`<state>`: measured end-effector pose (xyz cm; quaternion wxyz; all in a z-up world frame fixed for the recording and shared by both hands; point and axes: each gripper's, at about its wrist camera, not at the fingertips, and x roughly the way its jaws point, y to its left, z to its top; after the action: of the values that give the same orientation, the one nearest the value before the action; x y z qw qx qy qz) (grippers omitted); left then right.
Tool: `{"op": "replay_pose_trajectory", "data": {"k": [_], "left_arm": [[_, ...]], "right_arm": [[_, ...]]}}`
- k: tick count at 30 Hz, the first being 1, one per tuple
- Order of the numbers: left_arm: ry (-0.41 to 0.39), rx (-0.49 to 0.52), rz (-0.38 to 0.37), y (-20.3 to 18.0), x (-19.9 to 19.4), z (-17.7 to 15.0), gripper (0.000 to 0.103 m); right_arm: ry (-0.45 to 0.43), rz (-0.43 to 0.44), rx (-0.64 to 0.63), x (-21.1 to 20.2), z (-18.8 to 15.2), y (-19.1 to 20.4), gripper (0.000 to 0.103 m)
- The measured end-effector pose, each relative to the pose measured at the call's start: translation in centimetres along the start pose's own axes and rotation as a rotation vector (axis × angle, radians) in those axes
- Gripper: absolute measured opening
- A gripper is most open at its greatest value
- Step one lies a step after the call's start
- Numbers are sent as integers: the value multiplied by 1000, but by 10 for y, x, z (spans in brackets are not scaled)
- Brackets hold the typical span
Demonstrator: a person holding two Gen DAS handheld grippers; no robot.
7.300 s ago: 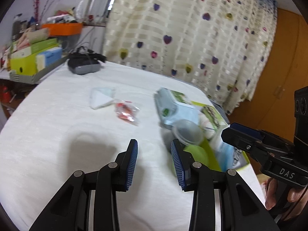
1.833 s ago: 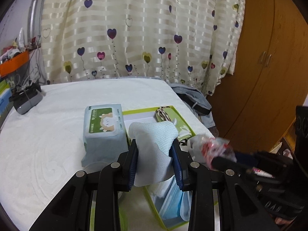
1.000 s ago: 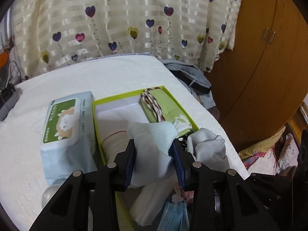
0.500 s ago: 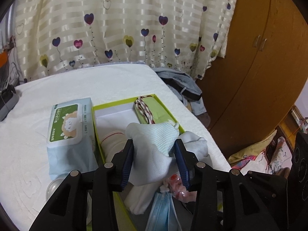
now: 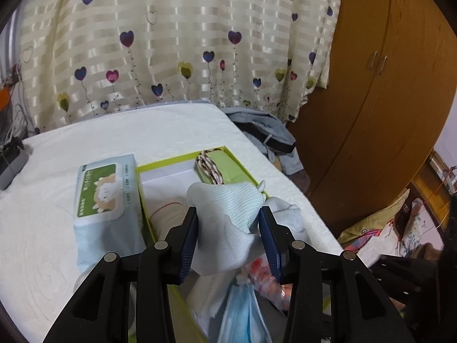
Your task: Organize soft objects
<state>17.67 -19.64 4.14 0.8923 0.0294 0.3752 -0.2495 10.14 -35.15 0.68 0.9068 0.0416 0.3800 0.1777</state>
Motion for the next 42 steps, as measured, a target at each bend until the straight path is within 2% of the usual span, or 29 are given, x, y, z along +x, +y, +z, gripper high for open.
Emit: {"op": "replay_pose_trajectory", "data": {"k": [2,4,7,16,26,33,42], "left_arm": [[17,-12,6,3,9,1,43],[25,-32,-15,7,14,1,60],[20,-37,-23,8,18,2,63],[-27,-26,-34,3,-6,2,63],[-74,-46,-47,-4,-58,-25,63],[-109,-32,4,-11,-95,-53,63],[-126,-69,65,-6,-123,-88,63]], "right_arm": [[3,-4,9,0,-1,-3,41],[4,-9,13,1,0,-7,41],[3,-11,16,3,2,-9,41],[-6,-14,18,2,2,-10,41],[-27,-44,22,-18,-7,-2,42],[-41,-60,13,-33,-17,13,42],[-57,-83,-12,-47,-31,30,42]]}}
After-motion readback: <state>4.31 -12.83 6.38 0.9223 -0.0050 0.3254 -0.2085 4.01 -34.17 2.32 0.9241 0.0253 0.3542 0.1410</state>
